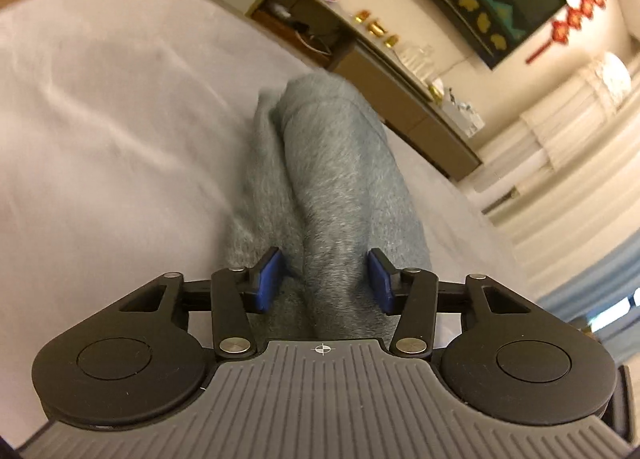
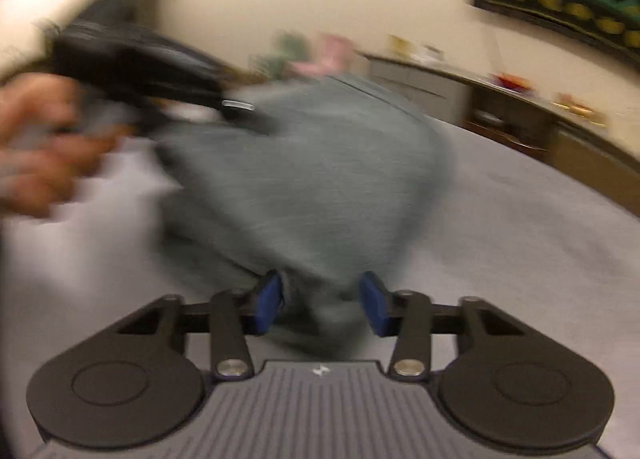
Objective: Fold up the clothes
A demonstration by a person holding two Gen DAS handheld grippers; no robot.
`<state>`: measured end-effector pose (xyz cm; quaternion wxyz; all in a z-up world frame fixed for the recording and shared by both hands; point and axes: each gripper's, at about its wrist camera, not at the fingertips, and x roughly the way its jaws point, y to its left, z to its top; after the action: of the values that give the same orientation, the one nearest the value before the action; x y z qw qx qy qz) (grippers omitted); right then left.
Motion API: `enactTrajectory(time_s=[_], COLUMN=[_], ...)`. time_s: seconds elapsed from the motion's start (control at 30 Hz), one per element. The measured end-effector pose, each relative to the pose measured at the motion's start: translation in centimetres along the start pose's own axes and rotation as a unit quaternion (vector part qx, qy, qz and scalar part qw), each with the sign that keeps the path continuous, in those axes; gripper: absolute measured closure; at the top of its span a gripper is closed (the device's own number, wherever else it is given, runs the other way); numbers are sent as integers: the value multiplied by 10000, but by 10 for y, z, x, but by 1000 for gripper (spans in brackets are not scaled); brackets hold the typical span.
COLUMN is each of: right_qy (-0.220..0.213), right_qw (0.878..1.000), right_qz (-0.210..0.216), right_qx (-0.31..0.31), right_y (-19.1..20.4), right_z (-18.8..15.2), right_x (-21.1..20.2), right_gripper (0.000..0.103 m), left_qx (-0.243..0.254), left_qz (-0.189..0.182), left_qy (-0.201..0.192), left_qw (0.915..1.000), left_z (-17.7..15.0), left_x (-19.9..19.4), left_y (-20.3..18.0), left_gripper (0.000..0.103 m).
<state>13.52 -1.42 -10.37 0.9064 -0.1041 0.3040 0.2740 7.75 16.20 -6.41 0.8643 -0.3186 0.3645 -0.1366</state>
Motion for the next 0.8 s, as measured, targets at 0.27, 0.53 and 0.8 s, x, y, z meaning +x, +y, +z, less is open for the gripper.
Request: enactTrajectory(time_s=[0.27,0.53,0.8], right_qy=[-153,-620,-282], right_qw=[9536,8614,8304], right_qz=[-1256,1587,920], right_qx=[2731,4785,5488], right_y=[-144,-152,-168], right_z=[-23,-55,-45], right_x=[-82,-101,-41], right_gripper=[55,36,56], left_qx=[505,-709,-1005], left_qz=[-1145,-1244,-988], left_qy=[454,-201,-241], left_qw=[9911,9895,9897], left_z=[-55,-57,-51], left_x=[38,0,-10], left_y=[-86,-34,-14], left_gripper=[72,52,34])
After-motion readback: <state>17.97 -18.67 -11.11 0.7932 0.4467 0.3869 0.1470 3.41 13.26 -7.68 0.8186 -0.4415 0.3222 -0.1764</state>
